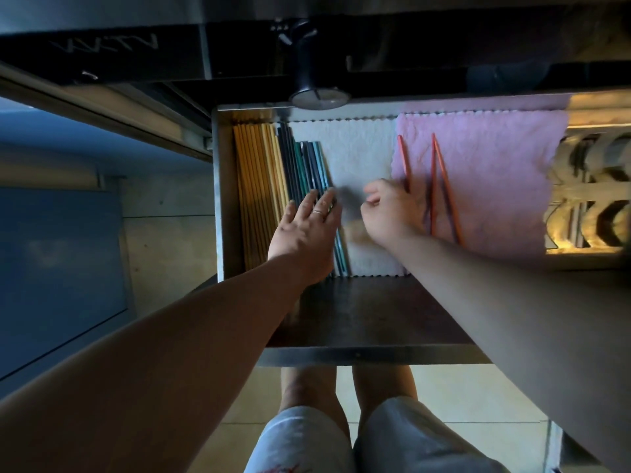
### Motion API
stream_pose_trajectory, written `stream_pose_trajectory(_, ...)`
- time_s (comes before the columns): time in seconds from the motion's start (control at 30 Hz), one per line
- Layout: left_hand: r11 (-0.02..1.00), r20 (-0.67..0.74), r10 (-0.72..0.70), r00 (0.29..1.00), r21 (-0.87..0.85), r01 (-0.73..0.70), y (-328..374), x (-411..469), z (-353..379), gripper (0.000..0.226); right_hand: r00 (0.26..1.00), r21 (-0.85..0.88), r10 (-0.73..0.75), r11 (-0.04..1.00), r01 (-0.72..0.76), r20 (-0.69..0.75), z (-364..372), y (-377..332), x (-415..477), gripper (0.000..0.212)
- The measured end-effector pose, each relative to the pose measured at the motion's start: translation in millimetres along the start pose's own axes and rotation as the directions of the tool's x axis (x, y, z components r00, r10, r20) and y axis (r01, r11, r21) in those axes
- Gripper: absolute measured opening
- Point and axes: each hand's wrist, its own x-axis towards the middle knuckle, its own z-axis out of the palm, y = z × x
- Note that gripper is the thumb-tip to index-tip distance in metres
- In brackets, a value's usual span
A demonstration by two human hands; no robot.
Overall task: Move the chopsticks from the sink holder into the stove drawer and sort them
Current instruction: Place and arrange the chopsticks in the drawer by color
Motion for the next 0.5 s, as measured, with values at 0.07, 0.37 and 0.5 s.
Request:
stream_pose_trajectory(0.07, 0.999, -0.036, 0.007, 0.999, -0.037, -0.008, 14.4, 4.1, -4.5, 0.065, 0.999, 0.008, 0.001, 1.0, 0.0, -0.039, -14.8, 16.3, 1.2, 0.031)
stream_pose_trajectory(0.37, 0.9, 0.073, -0.148, 0.986, -0.404, 0.164, 104.9, 43.0, -16.5, 0.031, 0.993, 0.034, 0.053, 0.998, -0.05, -0.107, -70.2, 97.3, 10.4, 0.028)
stream_pose_trajectory(0.5, 0.776, 0.099, -0.281, 0.954, -0.562, 0.287, 135.6, 61.6, -10.2, 0.034, 0.994, -0.044, 0.095, 0.994, -0.098, -0.058, -85.1, 116.0, 14.2, 0.024)
